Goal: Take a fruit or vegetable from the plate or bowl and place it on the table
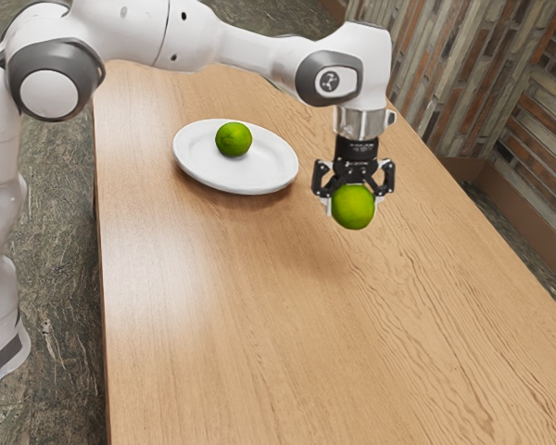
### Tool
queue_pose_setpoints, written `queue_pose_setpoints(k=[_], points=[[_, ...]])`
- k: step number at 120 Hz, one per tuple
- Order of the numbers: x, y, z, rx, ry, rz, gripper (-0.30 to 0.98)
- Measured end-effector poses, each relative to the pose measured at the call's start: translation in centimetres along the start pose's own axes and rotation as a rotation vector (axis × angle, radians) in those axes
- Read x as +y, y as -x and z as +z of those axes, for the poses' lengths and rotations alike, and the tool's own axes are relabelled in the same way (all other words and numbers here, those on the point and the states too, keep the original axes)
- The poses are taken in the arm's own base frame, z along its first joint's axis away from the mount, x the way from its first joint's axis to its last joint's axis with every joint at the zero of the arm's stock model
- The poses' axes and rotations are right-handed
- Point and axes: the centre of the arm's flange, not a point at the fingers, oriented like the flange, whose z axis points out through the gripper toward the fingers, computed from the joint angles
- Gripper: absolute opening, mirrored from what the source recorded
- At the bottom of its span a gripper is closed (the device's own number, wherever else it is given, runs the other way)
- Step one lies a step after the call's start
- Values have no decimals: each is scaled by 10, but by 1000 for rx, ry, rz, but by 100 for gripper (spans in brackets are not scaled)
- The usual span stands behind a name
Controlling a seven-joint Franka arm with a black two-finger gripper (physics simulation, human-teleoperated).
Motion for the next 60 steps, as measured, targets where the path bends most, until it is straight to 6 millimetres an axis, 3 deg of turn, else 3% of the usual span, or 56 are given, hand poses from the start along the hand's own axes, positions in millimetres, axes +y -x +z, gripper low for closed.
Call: queue_pose_setpoints(k=[19, 28, 32, 40, 50, 60], points=[[1, 27, 10, 19, -12, -76, 67], [-1, 30, 11, 25, -15, -144, 68], [-5, 20, 12, 32, -20, -191, 68], [-14, 3, -14, 40, 16, -273, 68], [-28, 11, -67, 55, 80, -324, 68], [-34, 13, -97, 67, 96, -388, 69]])
